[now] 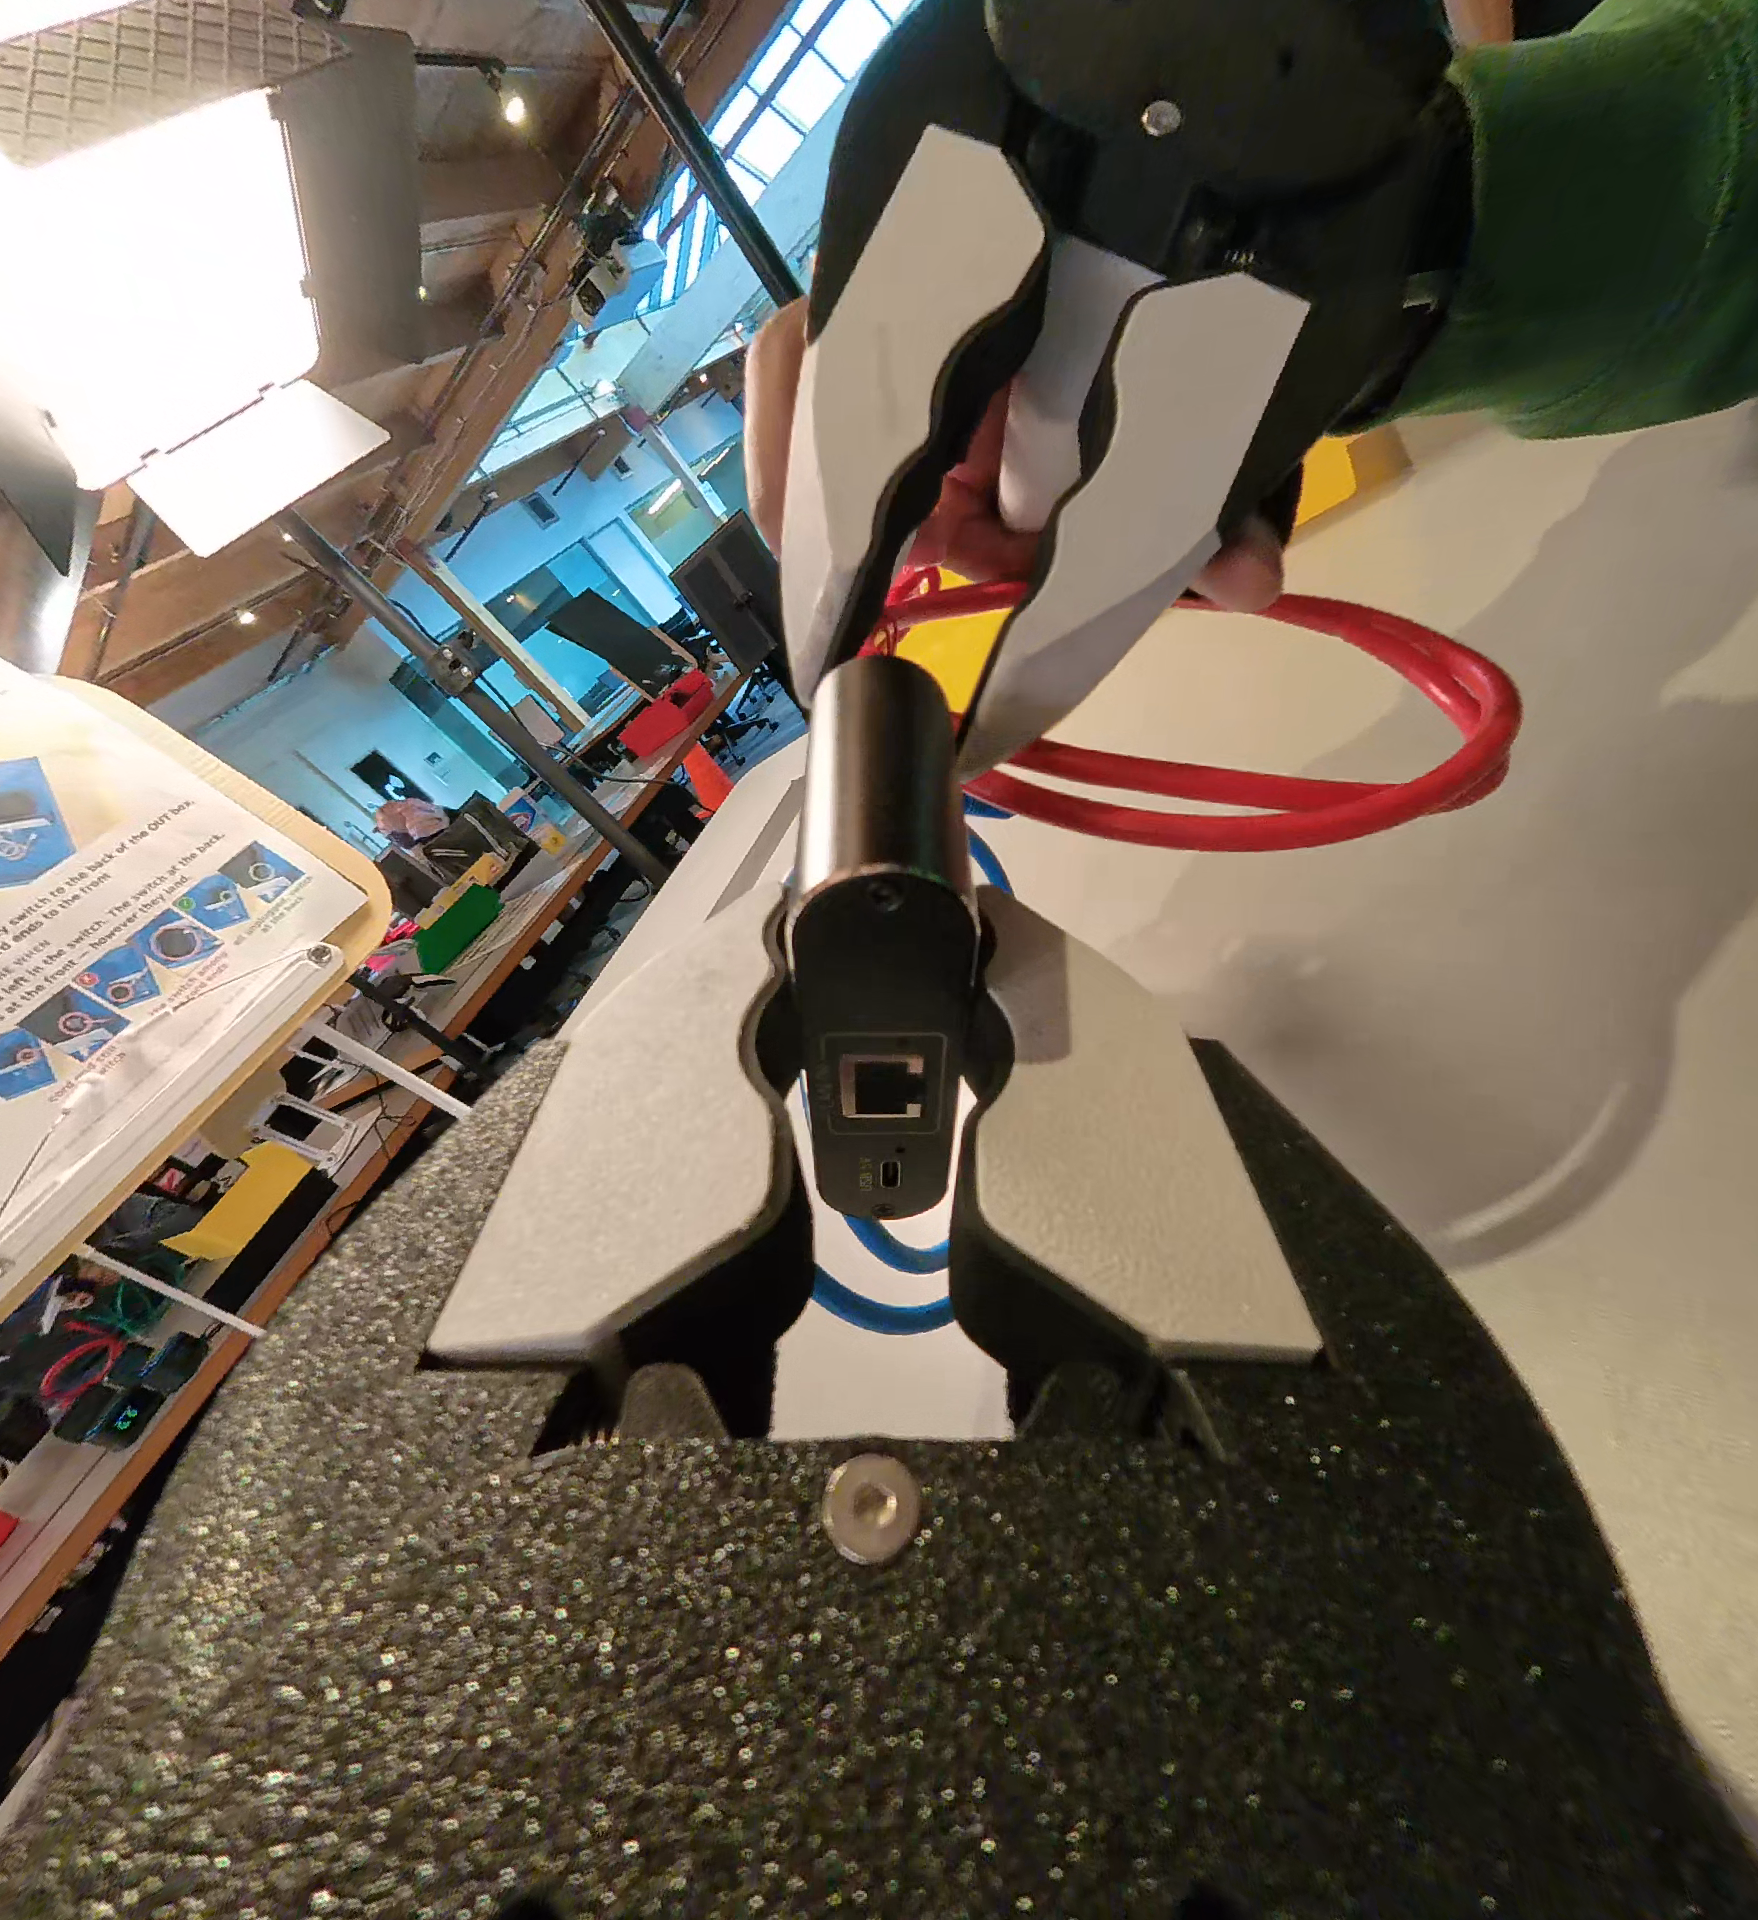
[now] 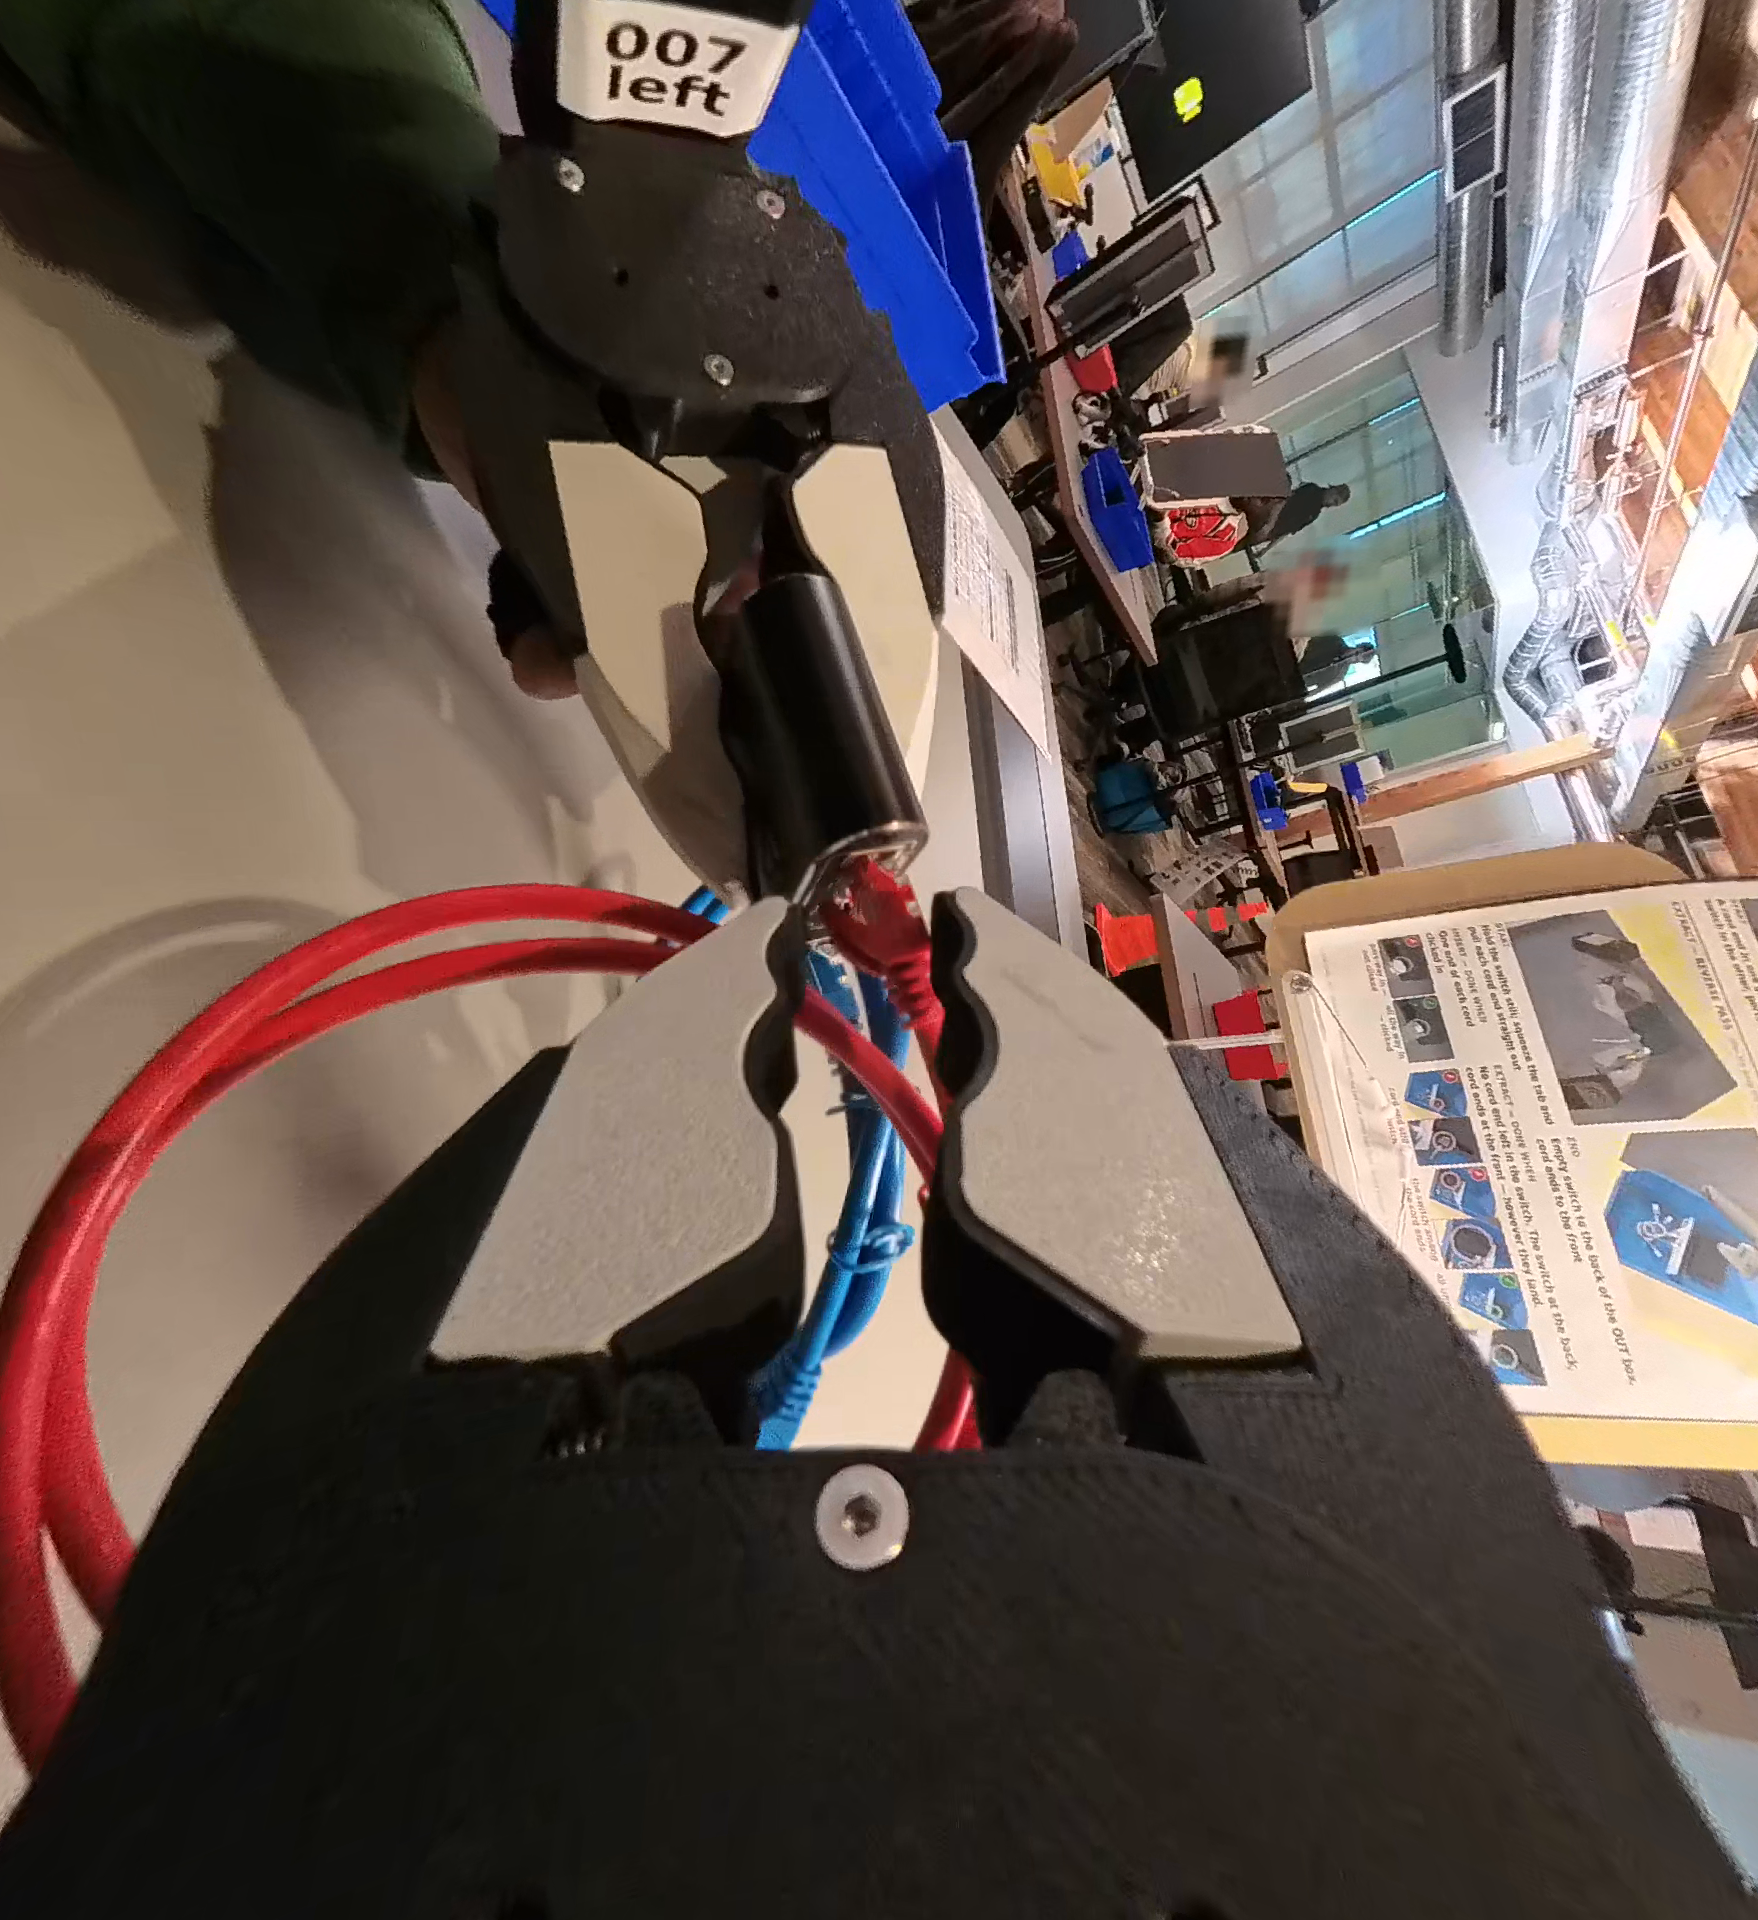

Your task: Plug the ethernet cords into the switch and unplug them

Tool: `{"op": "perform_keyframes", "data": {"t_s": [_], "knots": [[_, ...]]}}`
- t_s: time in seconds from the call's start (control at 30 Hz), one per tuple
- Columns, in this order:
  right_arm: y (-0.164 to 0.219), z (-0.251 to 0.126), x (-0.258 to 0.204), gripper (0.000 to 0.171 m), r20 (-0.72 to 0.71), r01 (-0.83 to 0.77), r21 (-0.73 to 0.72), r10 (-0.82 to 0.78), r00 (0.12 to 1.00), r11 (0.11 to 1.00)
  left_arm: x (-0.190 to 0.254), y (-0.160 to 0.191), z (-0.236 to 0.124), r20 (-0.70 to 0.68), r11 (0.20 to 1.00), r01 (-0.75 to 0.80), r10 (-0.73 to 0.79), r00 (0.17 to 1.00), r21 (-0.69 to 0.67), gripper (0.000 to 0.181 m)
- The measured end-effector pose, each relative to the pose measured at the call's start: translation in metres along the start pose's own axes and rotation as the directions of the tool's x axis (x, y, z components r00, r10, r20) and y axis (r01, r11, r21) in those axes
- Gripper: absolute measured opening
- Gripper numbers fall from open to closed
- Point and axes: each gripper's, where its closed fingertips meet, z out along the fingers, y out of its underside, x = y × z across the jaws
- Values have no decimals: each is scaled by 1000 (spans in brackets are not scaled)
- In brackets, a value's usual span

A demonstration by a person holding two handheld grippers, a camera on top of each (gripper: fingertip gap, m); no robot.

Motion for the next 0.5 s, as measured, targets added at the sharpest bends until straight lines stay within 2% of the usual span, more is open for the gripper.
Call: {"op": "perform_keyframes", "data": {"t_s": [0.03,0.5], "knots": [[0,1,1,21,-7,1,-3,-1,1000,1000,0,0,0,1,1000,-2,2,1000,1,32],[-2,-3,-2,20,62,-128,96,122,991,987,3,-4,0,-1,1000,-3,3,1000,25,28]]}}
